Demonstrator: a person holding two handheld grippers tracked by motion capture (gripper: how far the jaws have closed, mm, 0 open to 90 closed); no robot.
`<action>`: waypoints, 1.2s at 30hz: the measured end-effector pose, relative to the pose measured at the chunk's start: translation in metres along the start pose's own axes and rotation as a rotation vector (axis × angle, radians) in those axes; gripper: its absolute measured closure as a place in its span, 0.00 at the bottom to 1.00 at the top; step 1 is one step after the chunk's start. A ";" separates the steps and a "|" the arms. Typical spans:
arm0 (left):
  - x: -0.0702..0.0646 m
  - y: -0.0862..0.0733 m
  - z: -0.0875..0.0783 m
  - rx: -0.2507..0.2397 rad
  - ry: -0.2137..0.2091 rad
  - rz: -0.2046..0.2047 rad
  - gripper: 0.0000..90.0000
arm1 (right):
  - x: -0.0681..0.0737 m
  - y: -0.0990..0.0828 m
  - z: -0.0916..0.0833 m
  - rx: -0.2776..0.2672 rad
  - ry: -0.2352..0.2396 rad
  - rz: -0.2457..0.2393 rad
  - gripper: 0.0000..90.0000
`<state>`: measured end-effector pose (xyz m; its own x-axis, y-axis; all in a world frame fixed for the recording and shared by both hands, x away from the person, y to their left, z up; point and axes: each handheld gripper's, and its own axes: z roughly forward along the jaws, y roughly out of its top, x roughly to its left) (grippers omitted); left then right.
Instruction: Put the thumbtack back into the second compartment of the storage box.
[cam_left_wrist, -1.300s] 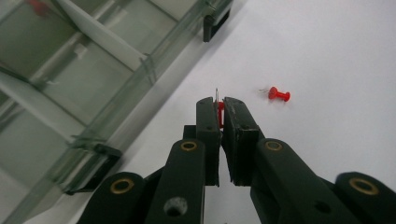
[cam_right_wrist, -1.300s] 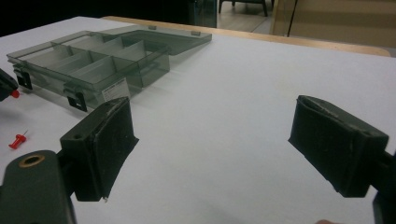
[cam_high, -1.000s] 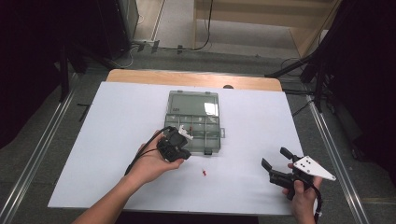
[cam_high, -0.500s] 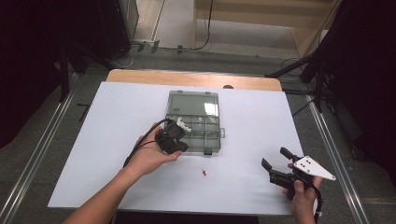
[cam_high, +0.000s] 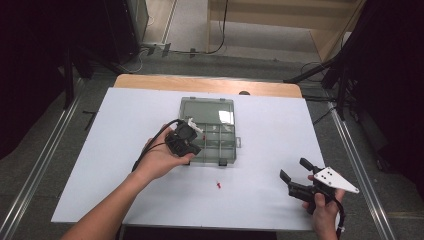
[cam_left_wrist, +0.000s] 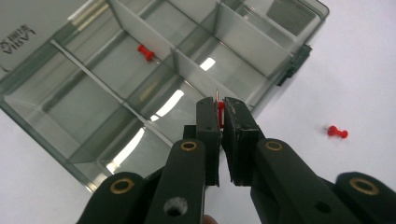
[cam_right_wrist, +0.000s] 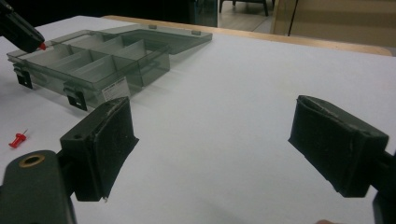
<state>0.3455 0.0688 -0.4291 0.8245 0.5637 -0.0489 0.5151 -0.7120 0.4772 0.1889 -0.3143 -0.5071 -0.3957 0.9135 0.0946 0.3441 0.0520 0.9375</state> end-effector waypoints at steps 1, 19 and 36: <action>0.001 0.001 0.000 0.001 0.004 0.000 0.94 | 0.000 0.000 0.000 0.001 0.000 0.000 0.16; 0.024 0.015 0.006 0.005 0.001 -0.035 0.94 | 0.000 -0.001 0.001 0.003 0.006 0.003 0.16; 0.047 0.027 0.019 0.000 0.050 -0.084 0.94 | 0.001 -0.001 0.002 0.010 0.011 0.003 0.16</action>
<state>0.4020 0.0683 -0.4350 0.7659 0.6414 -0.0448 0.5817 -0.6616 0.4732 0.1899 -0.3131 -0.5088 -0.4041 0.9091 0.1009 0.3539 0.0536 0.9337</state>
